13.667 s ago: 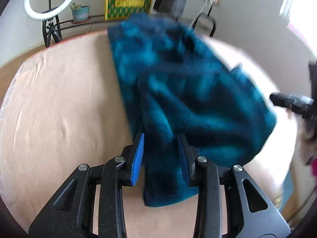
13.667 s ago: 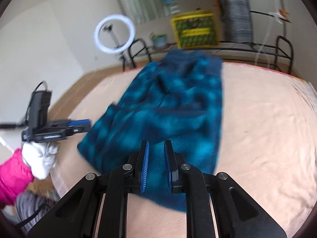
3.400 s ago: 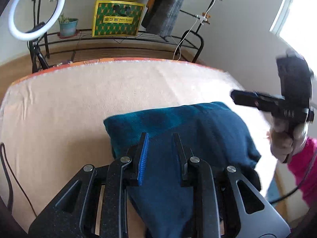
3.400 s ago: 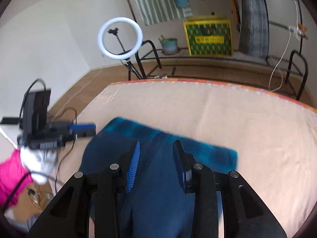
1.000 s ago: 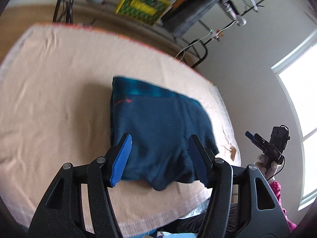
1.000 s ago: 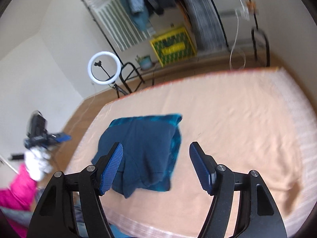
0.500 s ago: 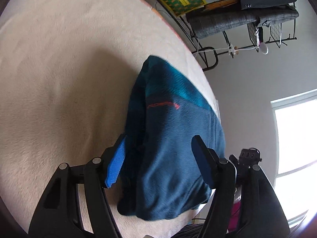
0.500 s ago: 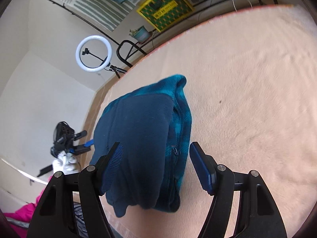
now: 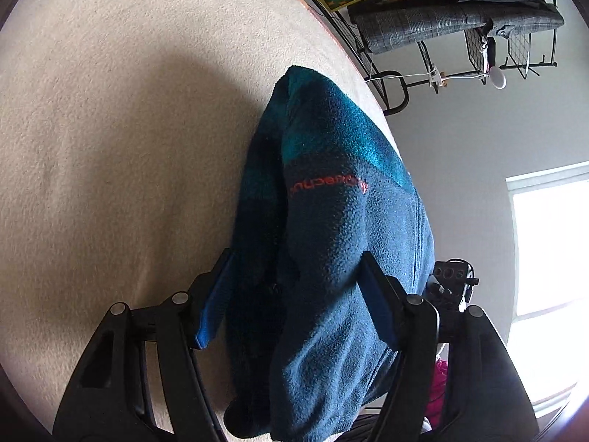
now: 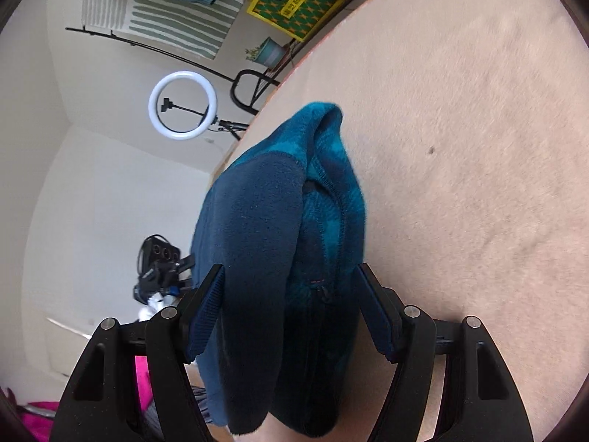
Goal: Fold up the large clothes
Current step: 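Grasp the folded bundle with both tools and lift it, then carry the bundle toward the clothes rack end of the bed and release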
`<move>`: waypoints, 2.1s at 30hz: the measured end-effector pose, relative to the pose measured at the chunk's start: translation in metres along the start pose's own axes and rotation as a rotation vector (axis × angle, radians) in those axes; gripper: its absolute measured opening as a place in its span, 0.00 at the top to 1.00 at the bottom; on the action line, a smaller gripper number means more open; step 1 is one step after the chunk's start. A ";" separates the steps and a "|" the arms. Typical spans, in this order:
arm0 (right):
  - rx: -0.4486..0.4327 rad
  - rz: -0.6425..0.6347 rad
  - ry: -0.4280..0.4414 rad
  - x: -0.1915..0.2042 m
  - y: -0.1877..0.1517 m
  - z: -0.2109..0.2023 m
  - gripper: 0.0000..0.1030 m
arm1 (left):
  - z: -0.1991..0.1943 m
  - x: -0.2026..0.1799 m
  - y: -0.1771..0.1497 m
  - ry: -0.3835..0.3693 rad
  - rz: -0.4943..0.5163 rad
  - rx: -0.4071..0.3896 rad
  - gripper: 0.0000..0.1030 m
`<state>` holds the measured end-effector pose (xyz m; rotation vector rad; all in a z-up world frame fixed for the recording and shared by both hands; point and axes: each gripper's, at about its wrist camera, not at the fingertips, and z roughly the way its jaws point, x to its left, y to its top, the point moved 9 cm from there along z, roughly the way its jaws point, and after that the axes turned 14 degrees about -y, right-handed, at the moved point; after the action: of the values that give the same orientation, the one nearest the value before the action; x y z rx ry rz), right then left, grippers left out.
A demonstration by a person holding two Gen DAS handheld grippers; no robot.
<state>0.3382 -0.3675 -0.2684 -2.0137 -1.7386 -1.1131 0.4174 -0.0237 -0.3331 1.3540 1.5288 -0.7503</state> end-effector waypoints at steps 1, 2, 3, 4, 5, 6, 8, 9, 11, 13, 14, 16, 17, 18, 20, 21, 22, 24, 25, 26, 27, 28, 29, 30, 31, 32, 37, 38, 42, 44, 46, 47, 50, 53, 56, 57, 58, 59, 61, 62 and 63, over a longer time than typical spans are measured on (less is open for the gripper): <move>-0.001 -0.003 -0.001 0.001 0.001 0.002 0.32 | 0.000 0.001 0.000 0.004 0.005 0.000 0.36; -0.005 -0.005 0.001 0.002 0.001 0.004 0.32 | 0.001 0.001 0.000 0.006 0.007 0.000 0.37; -0.007 -0.009 0.001 0.004 0.001 0.006 0.32 | 0.001 0.001 0.000 0.007 0.007 -0.001 0.39; -0.006 -0.012 0.000 0.005 0.001 0.007 0.32 | 0.002 0.001 0.001 0.011 0.009 -0.002 0.40; -0.004 -0.013 0.001 0.006 0.001 0.007 0.31 | 0.002 0.001 0.000 0.018 0.012 -0.003 0.43; 0.004 -0.019 -0.005 0.008 0.000 0.008 0.31 | 0.003 0.000 0.000 0.026 0.018 -0.005 0.47; 0.015 -0.035 -0.023 0.011 -0.001 0.012 0.43 | 0.004 -0.004 -0.001 0.065 0.054 -0.011 0.53; 0.015 -0.044 -0.037 0.011 -0.001 0.013 0.47 | 0.006 -0.008 -0.001 0.087 0.075 -0.012 0.57; 0.012 -0.058 -0.053 0.013 -0.001 0.013 0.60 | 0.008 -0.018 -0.002 0.145 0.135 -0.012 0.63; 0.000 -0.080 -0.076 0.016 -0.001 0.009 0.69 | 0.007 -0.029 -0.006 0.196 0.202 -0.013 0.67; -0.005 -0.094 -0.076 0.022 -0.001 0.007 0.80 | 0.007 -0.034 -0.008 0.218 0.232 -0.015 0.69; -0.027 -0.143 -0.111 0.034 -0.001 0.000 0.82 | 0.007 -0.047 -0.012 0.274 0.310 -0.015 0.73; -0.035 -0.178 -0.136 0.039 -0.001 -0.002 0.82 | 0.007 -0.052 -0.013 0.298 0.346 -0.014 0.77; -0.042 -0.212 -0.161 0.045 -0.001 -0.005 0.82 | 0.007 -0.057 -0.015 0.316 0.375 -0.014 0.77; -0.050 -0.259 -0.199 0.053 -0.001 -0.008 0.83 | 0.008 -0.059 -0.016 0.322 0.383 -0.012 0.77; -0.056 -0.284 -0.218 0.055 -0.001 -0.009 0.83 | 0.009 -0.055 -0.016 0.315 0.363 -0.011 0.77; -0.055 -0.292 -0.238 0.055 -0.001 -0.007 0.81 | 0.009 -0.050 -0.014 0.303 0.341 -0.011 0.77; -0.045 -0.275 -0.288 0.045 -0.001 -0.003 0.71 | 0.011 -0.044 -0.012 0.286 0.313 -0.010 0.76; -0.044 -0.268 -0.296 0.040 -0.001 -0.003 0.65 | 0.011 -0.042 -0.012 0.282 0.310 -0.009 0.75; -0.048 -0.251 -0.302 0.034 0.000 -0.003 0.55 | 0.010 -0.040 -0.012 0.283 0.310 -0.007 0.71; -0.050 -0.224 -0.308 0.025 0.001 -0.004 0.50 | 0.010 -0.039 -0.011 0.291 0.309 -0.007 0.60; -0.049 -0.200 -0.306 0.019 0.001 -0.004 0.37 | 0.009 -0.036 -0.009 0.303 0.304 -0.014 0.53; -0.041 -0.164 -0.290 0.011 0.002 -0.003 0.27 | 0.009 -0.033 -0.006 0.312 0.295 -0.020 0.40; -0.034 -0.132 -0.266 0.006 0.001 -0.001 0.25 | 0.009 -0.030 -0.004 0.309 0.280 -0.028 0.36; -0.028 -0.097 -0.222 0.002 0.001 0.001 0.25 | 0.009 -0.024 -0.003 0.286 0.252 -0.026 0.36; -0.047 -0.076 -0.185 0.001 0.002 -0.001 0.25 | 0.011 -0.019 -0.004 0.253 0.215 -0.020 0.36; 0.003 -0.056 -0.074 0.016 -0.006 0.018 0.44 | 0.015 -0.011 0.000 0.137 0.133 -0.019 0.49; -0.001 -0.056 -0.079 0.019 -0.006 0.022 0.48 | 0.017 -0.012 0.000 0.131 0.131 -0.018 0.55; -0.021 -0.102 -0.120 0.028 -0.005 0.018 0.67 | 0.012 -0.027 -0.005 0.215 0.233 -0.030 0.66; -0.040 -0.154 -0.160 0.035 -0.006 0.011 0.72 | 0.011 -0.040 -0.007 0.235 0.271 -0.041 0.68; -0.055 -0.203 -0.195 0.043 -0.007 0.003 0.73 | 0.009 -0.051 -0.009 0.240 0.300 -0.049 0.68; -0.061 -0.225 -0.208 0.047 -0.007 -0.001 0.74 | 0.008 -0.057 -0.011 0.242 0.317 -0.051 0.69; -0.079 -0.269 -0.236 0.059 -0.004 -0.008 0.75 | 0.008 -0.074 -0.014 0.218 0.339 -0.055 0.69; -0.113 -0.291 -0.251 0.064 0.003 -0.023 0.76 | 0.015 -0.091 -0.017 0.204 0.367 -0.052 0.70; -0.149 -0.310 -0.272 0.066 0.014 -0.044 0.76 | 0.031 -0.108 -0.018 0.183 0.386 -0.032 0.70; -0.159 -0.316 -0.283 0.065 0.018 -0.051 0.76 | 0.039 -0.113 -0.018 0.181 0.397 -0.022 0.70; -0.168 -0.319 -0.297 0.062 0.023 -0.059 0.76 | 0.050 -0.120 -0.018 0.179 0.409 -0.010 0.70; -0.177 -0.321 -0.311 0.059 0.028 -0.067 0.76 | 0.061 -0.126 -0.017 0.176 0.416 -0.004 0.70; -0.199 -0.325 -0.338 0.051 0.037 -0.084 0.76 | 0.085 -0.138 -0.013 0.165 0.433 0.012 0.70; -0.212 -0.326 -0.355 0.046 0.042 -0.094 0.76 | 0.097 -0.143 -0.011 0.160 0.441 0.019 0.70; -0.222 -0.327 -0.368 0.042 0.047 -0.101 0.76 | 0.110 -0.149 -0.010 0.153 0.451 0.027 0.70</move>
<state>0.3429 -0.4133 -0.1587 -2.2344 -2.2846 -1.1231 0.4290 -0.1842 -0.2399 1.7285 1.2600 -0.3918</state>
